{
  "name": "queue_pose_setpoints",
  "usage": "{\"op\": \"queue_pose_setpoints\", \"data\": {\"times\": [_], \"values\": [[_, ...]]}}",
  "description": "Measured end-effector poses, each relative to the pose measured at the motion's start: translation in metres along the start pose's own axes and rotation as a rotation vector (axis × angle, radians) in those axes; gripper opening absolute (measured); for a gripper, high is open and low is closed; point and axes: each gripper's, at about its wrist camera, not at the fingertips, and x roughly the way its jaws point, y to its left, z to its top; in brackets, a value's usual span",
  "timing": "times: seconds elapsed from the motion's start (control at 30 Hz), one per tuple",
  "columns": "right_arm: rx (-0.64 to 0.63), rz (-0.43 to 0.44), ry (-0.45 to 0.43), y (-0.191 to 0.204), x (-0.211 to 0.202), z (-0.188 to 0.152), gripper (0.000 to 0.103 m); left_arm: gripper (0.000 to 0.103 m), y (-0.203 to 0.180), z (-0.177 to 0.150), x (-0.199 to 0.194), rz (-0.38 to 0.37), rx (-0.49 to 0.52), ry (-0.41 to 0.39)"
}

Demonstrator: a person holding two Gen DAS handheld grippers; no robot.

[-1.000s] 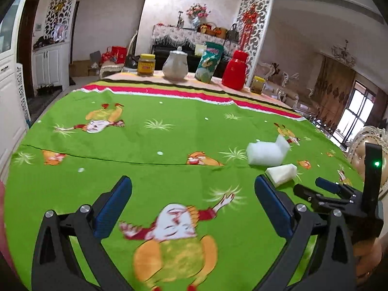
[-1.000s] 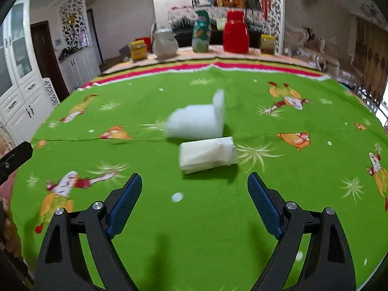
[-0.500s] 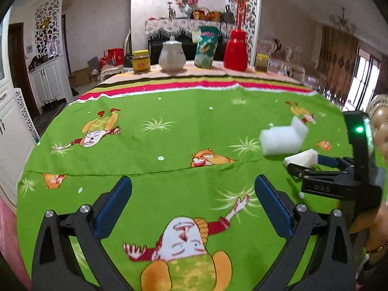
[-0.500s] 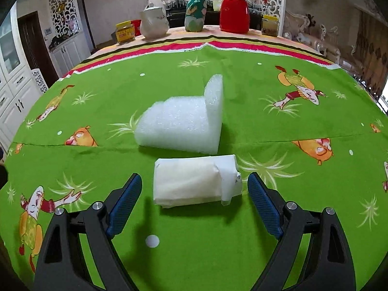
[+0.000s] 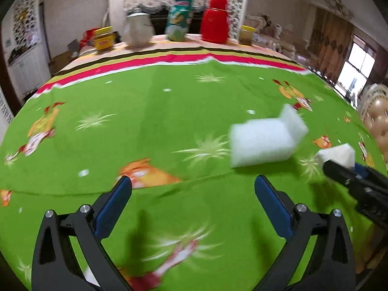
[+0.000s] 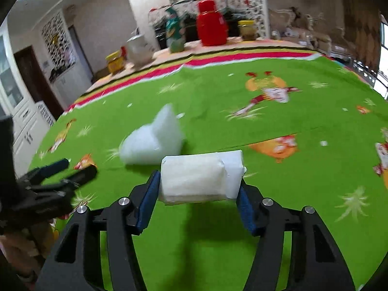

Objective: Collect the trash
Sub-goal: 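Grasp a white foam block with the left tool while the right tool grasps a wrapped tissue pack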

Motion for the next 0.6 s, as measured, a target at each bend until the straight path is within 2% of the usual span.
{"op": "queue_pose_setpoints", "data": {"times": [0.1,0.2,0.4,0.53,0.6], "values": [[0.026,-0.037,-0.031,-0.017,-0.012,0.004,0.057,0.098,-0.029,0.005,0.011,-0.055,0.025,0.006],[0.078,-0.031,-0.05,-0.036,-0.021,0.006,0.057,0.098,-0.049,0.009,0.023,-0.099,0.029,0.025],[0.134,-0.037,-0.06,-0.057,-0.026,0.006,0.057,0.098,-0.079,0.024,0.051,-0.096,0.023,0.053],[0.134,-0.031,-0.054,-0.056,-0.023,0.006,0.057,0.098,-0.09,0.03,0.063,-0.046,0.024,0.063],[0.129,-0.034,-0.052,-0.054,-0.023,0.006,0.057,0.093,-0.087,0.03,0.068,-0.05,0.005,0.076]]}}
